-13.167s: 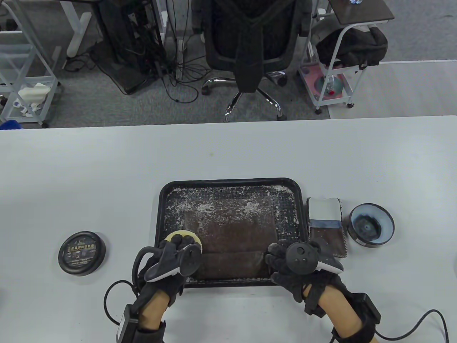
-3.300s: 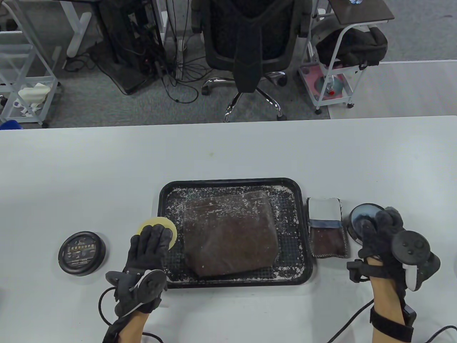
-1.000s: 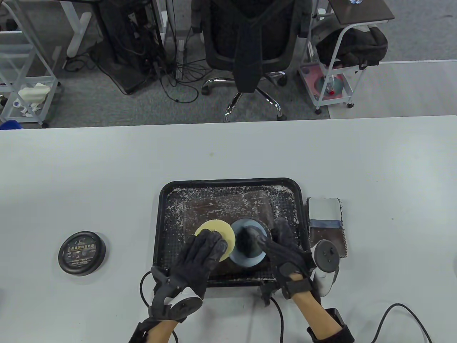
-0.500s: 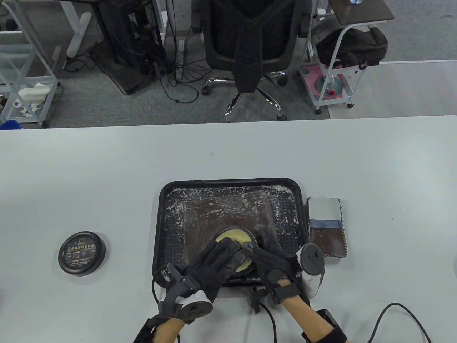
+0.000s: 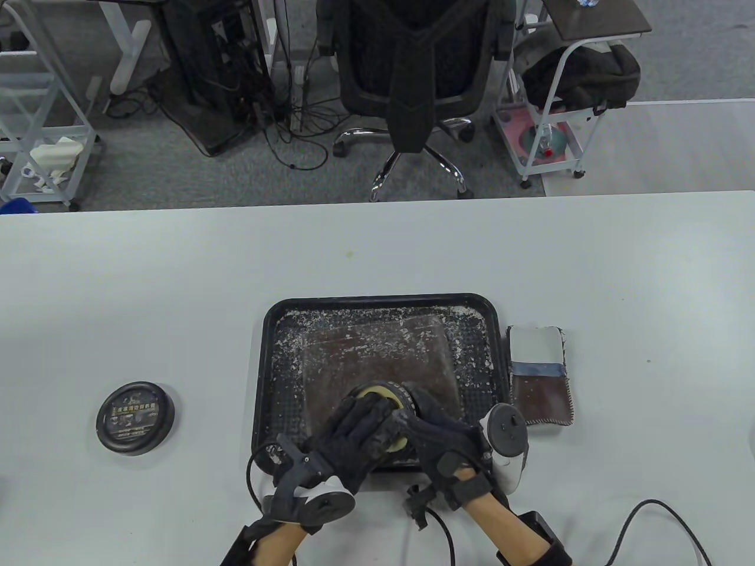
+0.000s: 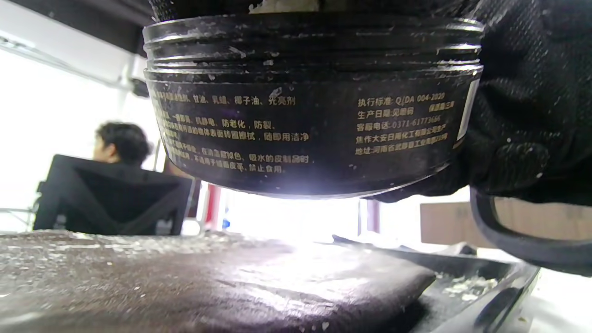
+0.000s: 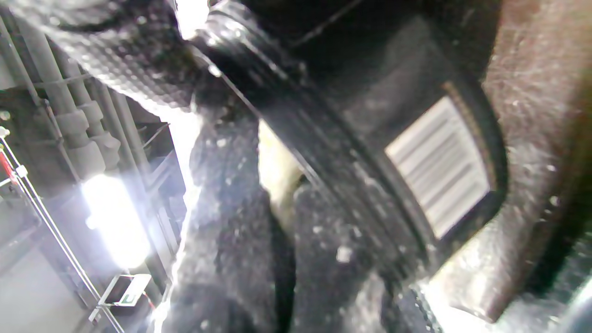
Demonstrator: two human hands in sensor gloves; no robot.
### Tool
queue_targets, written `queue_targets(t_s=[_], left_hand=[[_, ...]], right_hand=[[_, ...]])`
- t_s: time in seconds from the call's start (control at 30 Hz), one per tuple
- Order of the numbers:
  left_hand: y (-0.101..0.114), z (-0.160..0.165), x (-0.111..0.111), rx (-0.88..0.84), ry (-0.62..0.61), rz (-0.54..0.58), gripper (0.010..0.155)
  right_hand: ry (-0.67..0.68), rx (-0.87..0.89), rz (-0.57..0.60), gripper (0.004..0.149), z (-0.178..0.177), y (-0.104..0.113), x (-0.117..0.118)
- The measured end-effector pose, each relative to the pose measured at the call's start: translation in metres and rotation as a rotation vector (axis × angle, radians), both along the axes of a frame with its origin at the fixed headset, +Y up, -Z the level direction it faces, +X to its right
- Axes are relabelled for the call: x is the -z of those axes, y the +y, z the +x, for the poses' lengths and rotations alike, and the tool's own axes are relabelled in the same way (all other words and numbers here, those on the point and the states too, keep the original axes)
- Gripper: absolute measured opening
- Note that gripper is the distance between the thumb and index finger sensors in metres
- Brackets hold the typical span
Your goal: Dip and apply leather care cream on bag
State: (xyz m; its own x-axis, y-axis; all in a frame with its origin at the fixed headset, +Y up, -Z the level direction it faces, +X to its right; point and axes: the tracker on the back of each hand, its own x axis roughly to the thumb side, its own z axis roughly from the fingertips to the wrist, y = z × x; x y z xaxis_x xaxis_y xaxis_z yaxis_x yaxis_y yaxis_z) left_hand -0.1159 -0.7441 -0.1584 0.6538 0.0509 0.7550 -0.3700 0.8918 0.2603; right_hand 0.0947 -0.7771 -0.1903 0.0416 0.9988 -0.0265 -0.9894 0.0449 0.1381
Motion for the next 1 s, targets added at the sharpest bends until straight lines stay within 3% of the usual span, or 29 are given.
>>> queue_targets(t_s=[0.13, 0.53, 0.73, 1.0], left_hand=[[0.0, 0.004, -0.001, 0.032, 0.037, -0.002, 0.055], [-0.002, 0.013, -0.001, 0.031, 0.216, -0.075, 0.057], [-0.007, 0.011, 0.005, 0.021, 0.146, -0.139, 0.06], [-0.009, 0.012, -0.002, 0.059, 0.029, -0.11, 0.057]], right_hand=[[0.03, 0.012, 0.002, 0.083, -0.001, 0.001, 0.0], [0.014, -0.219, 0.114, 0.086, -0.014, 0.01, -0.01], [0.013, -0.228, 0.113, 0.086, -0.012, 0.011, -0.01], [0.017, -0.166, 0.079, 0.084, -0.001, 0.009, -0.01]])
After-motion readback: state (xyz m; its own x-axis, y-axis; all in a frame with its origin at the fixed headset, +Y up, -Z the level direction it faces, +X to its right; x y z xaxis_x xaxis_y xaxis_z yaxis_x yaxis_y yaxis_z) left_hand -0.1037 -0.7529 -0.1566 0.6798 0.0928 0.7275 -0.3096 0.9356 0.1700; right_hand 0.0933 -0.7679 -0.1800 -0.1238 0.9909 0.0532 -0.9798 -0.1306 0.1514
